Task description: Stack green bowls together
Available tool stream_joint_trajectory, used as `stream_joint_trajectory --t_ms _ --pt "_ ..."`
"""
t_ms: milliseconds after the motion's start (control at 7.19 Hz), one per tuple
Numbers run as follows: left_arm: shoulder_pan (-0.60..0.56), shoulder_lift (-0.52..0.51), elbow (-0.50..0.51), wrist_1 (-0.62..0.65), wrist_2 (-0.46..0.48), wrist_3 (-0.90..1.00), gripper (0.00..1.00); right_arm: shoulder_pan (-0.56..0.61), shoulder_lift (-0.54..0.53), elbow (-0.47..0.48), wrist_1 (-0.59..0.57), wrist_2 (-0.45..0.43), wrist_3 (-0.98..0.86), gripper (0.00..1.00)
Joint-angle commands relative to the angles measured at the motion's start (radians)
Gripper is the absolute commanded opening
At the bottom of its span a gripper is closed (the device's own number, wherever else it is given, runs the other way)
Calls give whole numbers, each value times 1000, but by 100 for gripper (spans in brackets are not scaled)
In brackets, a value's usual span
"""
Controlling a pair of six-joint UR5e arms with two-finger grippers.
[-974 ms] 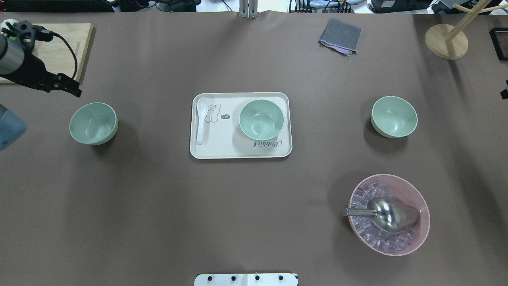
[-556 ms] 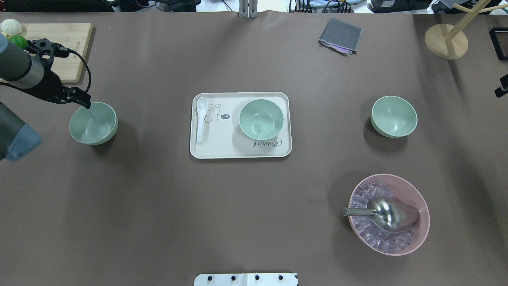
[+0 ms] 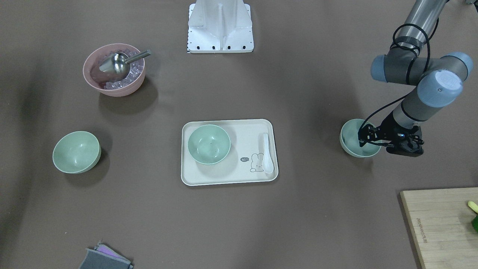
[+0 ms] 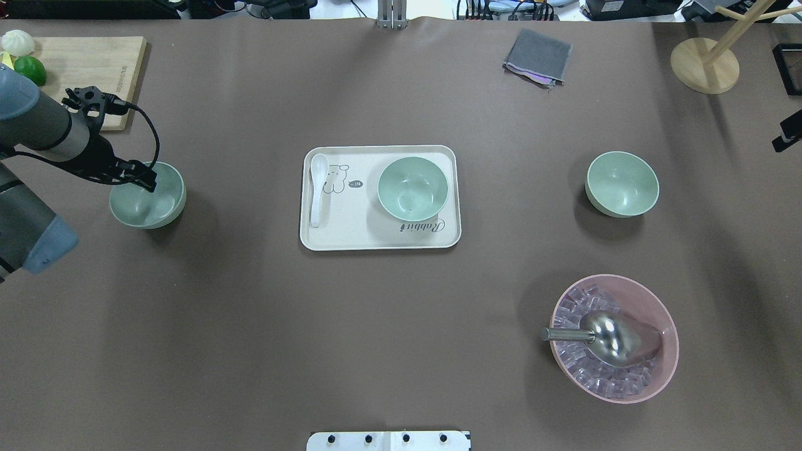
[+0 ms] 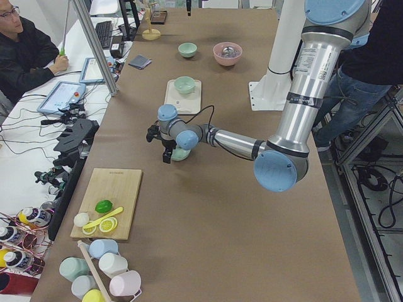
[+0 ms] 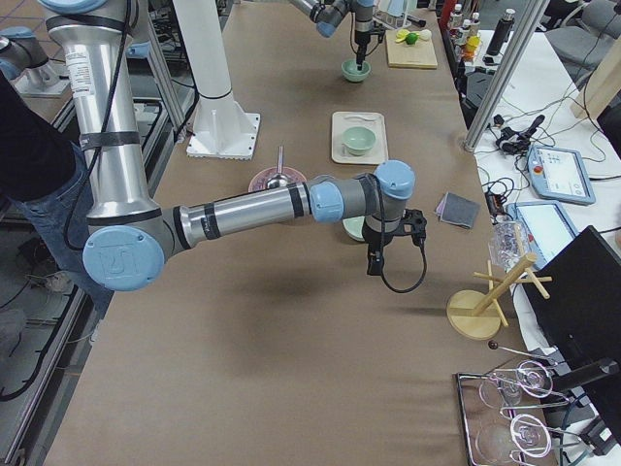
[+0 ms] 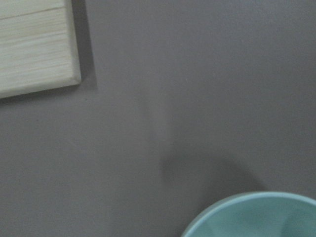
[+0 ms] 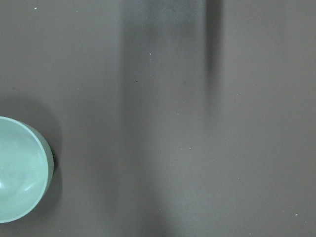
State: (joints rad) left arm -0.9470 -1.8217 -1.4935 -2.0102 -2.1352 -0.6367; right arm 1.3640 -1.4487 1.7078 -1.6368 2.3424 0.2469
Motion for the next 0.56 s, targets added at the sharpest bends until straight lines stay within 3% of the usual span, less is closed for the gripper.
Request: stream_joint_trajectory --t_ms 0,417 --pt "7 19 -4 -7 -9 9 0 -5 2 3 0 0 0 100" --pt "-63 39 -8 20 -171 37 0 -17 22 1 -2 -2 5 100"
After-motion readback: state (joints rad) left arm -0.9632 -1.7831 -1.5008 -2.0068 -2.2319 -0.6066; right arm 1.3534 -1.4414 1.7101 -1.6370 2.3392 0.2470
